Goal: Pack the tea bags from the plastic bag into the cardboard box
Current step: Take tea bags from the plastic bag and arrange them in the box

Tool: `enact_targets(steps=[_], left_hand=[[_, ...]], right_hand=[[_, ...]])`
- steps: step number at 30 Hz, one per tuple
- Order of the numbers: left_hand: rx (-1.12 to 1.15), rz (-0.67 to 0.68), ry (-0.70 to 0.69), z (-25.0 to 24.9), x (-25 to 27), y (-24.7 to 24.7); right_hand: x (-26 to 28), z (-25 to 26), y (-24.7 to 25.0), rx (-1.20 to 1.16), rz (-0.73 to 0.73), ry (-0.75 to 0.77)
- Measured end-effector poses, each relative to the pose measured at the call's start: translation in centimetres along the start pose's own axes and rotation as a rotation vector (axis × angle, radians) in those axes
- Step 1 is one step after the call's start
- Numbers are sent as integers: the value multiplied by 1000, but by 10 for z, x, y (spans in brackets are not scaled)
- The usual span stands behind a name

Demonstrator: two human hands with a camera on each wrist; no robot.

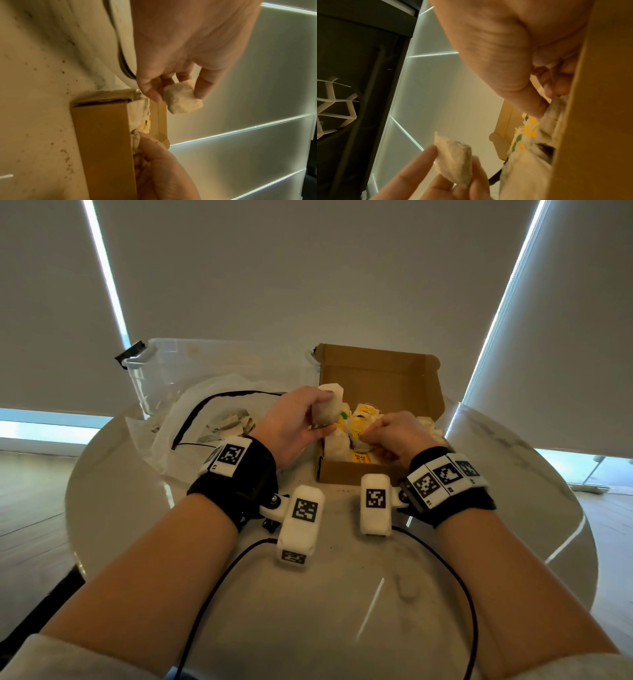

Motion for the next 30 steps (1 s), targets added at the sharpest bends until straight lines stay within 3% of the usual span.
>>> enact_targets(steps=[4,8,11,13,16,20,23,26,30], left_hand=[[-117,-41,-34,-2,-1,0],[-163,-59,-58,-2,-2,2],[-191,-36,-74,-2,0,-2],[-213,-13,-89,-2,3,-6],[-313,-20,-124,-6,7,-10],[-866,-192,-243,-19,10,-7],[-1106,-242,-239,-19,7,-2],[-1205,-228,-145,-9,2,2],[-1147,-220,-130,-7,3,1]], right_hand=[[2,8,7,-21,-17,58],[11,35,28,-11,-133,228],[20,49,21,-163,-34,264],[24,53,10,-273,52,245],[24,50,11,-315,6,179],[20,26,32,-351,-143,-6],[20,7,28,-281,-55,-151],[22,-3,13,-218,36,-220],[14,-7,1,-166,26,-207]])
Point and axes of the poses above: each hand's wrist, its own x-axis away from the middle knuckle, its own y-axis out of the back of the hand, z = x × y, the point moved 10 cm from there along -x, towards the middle knuckle, and after that the axes turned 13 degrees about y, right-handed, at the moved point
